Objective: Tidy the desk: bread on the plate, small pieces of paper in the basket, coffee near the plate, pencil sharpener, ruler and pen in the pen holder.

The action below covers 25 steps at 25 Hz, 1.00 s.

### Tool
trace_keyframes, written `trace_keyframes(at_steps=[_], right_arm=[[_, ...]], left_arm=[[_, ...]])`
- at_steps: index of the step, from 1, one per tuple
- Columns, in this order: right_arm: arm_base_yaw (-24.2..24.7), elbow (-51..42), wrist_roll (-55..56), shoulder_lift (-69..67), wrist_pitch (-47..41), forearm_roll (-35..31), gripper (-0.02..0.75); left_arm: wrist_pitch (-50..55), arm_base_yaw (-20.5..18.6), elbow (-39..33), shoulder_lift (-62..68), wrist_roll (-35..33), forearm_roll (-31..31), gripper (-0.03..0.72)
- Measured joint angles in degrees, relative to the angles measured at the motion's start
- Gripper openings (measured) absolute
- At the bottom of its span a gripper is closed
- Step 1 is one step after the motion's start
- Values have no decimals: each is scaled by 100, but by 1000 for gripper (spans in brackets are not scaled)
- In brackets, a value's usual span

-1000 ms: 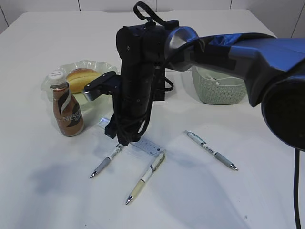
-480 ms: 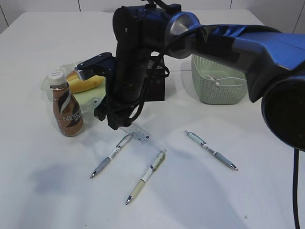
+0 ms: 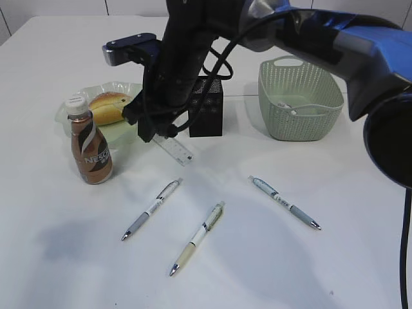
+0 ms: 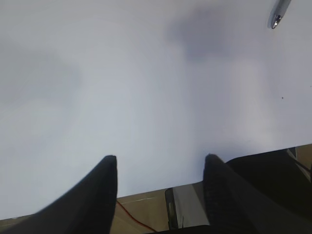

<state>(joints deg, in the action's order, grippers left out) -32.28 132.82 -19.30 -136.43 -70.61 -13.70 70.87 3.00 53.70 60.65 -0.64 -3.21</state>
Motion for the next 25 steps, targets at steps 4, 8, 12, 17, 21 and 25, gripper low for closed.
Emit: trace_keyframes(at_steps=[4,8,12,17,21,25], right_arm=[[223,37,-33,193,-12,-202,291],[373,37,-46,373,69,-247,291],[479,51,-69,500,677,-199,291],[491,50,-70,510,1368,-33,291],[539,50,-93,510,1865,-14,291],[595,50,-105,510,2410,35,291]], left_arm=[[-12,0,0,0,0,0,394],[-175,0,0,0,0,13,394],[-333,0,0,0,0,39,394],[-440,0,0,0,0,222,394],[-577,0,0,0,0,321,394],[-800,0,0,0,0,436,394]])
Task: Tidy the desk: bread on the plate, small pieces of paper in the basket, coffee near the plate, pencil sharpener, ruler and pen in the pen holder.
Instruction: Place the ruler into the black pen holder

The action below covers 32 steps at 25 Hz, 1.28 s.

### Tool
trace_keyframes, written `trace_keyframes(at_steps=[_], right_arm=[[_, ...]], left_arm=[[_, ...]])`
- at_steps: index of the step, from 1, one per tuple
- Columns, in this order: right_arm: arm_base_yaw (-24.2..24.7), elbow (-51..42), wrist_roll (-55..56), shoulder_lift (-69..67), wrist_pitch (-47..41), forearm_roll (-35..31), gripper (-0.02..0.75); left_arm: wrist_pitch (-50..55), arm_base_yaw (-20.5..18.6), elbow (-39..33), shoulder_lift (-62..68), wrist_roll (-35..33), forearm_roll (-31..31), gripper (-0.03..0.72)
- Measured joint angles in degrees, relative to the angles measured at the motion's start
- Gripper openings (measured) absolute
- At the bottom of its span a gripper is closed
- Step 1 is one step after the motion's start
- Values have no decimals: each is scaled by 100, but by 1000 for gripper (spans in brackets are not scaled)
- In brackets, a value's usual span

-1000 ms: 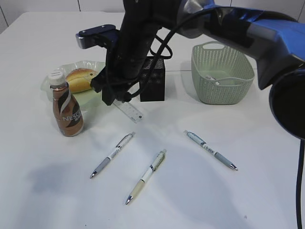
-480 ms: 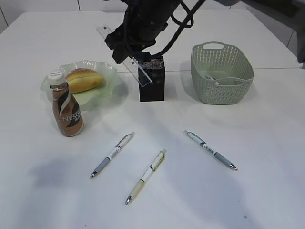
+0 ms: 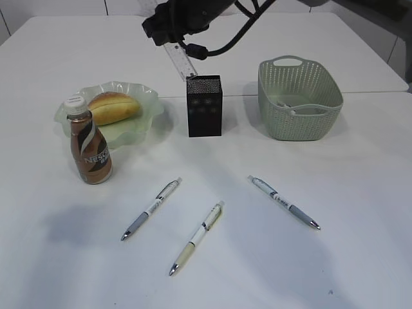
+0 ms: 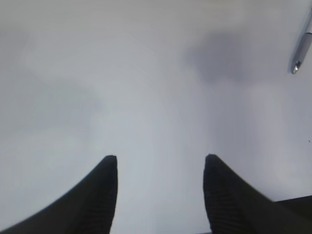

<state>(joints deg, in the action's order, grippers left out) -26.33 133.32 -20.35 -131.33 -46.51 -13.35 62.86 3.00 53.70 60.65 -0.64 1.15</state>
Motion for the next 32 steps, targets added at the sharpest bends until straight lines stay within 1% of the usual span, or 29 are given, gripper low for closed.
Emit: trace_keyframes(at_steps=[2,3,4,5,9,14,19,21,23,24,25,26,27,29,30,32], right_arm=[[26,0,-35,0,163,23,291],[40,0,-71,0,435,61,291],[40,0,-71,0,435,61,291],[72,0,-73,0,702,70,291],[148,-122,-105,0,1153,70,290],[294,-496,-143,0,1725,83,290],[328,-938,-189,37,2295,61,290],[328,-938,-189,37,2295,61,290],[328,-1314,-211,127,2762,26,290],[328,-1360,-211,142,2811,26,290],[328,-1659,-223,208,3098,26,290],[328,-1688,-223,209,3161,24,290],[328,-1938,-223,293,3458,24,290],[328,-1938,-223,293,3458,24,290],[328,-2502,-223,507,4154,2,290],[328,-2779,-223,595,4549,-33,290]], left_arm=[[-109,0,0,0,0,53,394],[-131,0,0,0,0,66,394],[-157,0,0,0,0,75,394],[-168,0,0,0,0,87,394],[-254,0,0,0,0,234,394],[-302,0,0,0,0,270,394],[-362,0,0,0,0,291,394],[-370,0,0,0,0,304,394],[-375,0,0,0,0,304,394],[-386,0,0,0,0,304,394],[-384,0,0,0,0,304,394],[-384,0,0,0,0,304,394],[-398,0,0,0,0,304,394],[-397,0,0,0,0,304,394],[-401,0,0,0,0,304,394],[-411,0,0,0,0,304,394]])
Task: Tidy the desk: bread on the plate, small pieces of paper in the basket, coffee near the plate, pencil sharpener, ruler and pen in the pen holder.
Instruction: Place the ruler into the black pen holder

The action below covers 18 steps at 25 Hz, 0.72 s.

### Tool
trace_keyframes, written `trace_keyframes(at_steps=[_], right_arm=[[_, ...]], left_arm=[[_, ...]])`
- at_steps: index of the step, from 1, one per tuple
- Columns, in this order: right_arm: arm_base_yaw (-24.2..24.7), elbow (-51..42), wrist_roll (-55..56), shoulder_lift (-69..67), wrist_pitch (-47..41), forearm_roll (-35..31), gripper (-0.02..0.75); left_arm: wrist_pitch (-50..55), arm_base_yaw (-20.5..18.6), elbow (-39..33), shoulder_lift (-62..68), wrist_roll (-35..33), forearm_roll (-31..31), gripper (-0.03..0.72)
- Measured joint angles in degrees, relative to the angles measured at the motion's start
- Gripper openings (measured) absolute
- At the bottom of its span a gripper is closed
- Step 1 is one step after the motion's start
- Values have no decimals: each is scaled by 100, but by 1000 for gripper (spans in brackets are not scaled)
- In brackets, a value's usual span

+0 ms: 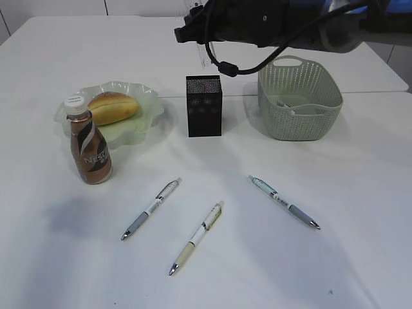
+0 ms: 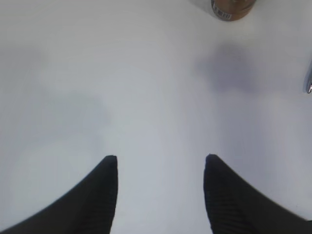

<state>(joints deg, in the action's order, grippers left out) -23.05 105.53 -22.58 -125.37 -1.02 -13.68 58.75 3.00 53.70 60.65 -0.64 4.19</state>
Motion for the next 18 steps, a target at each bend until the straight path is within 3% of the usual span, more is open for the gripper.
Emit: trace_keyframes(at_steps=[5,18], right_arm=[[0,-399,73,29,759,-121,290],[0,-399,155,-335,1390,-141,290]], left_arm=[[-28,0,0,0,0,0,394],[-169,0,0,0,0,0,394]])
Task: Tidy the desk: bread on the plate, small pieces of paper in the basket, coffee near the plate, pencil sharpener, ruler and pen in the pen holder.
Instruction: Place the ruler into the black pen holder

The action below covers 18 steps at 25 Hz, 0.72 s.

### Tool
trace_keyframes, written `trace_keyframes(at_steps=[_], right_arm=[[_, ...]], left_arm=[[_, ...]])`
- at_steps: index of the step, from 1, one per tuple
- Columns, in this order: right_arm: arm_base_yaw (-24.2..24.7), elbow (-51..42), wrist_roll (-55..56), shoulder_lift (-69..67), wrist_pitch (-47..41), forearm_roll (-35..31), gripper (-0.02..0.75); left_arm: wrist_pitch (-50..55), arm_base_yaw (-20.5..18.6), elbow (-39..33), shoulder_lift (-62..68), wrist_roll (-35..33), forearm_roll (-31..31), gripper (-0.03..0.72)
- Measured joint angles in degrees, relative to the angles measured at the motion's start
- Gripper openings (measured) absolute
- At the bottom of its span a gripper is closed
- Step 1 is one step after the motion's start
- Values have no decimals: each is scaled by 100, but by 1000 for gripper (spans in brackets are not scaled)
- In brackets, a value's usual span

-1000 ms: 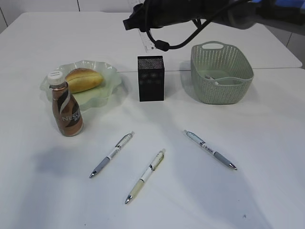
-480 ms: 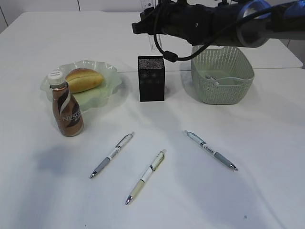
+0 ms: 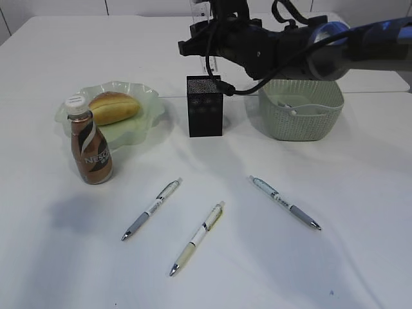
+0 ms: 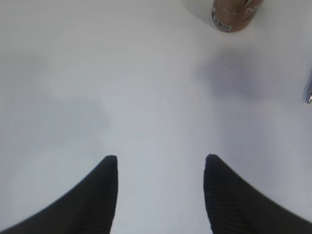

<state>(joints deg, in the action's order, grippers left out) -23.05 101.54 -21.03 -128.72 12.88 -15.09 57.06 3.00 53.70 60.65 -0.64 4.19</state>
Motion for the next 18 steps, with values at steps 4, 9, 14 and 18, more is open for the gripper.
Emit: trace_keyframes(at_steps=[4,9,14,18], right_arm=[[0,0,108,-155,172,-10,290],[0,0,268,-225,232,-10,290],[0,0,383,-225,302,-10,290],[0,0,575,-225,312,-10,290]], left_arm=[[0,0,0,0,0,0,394],[0,0,0,0,0,0,394],[0,0,0,0,0,-25,394],[0,0,0,0,0,-62,394]])
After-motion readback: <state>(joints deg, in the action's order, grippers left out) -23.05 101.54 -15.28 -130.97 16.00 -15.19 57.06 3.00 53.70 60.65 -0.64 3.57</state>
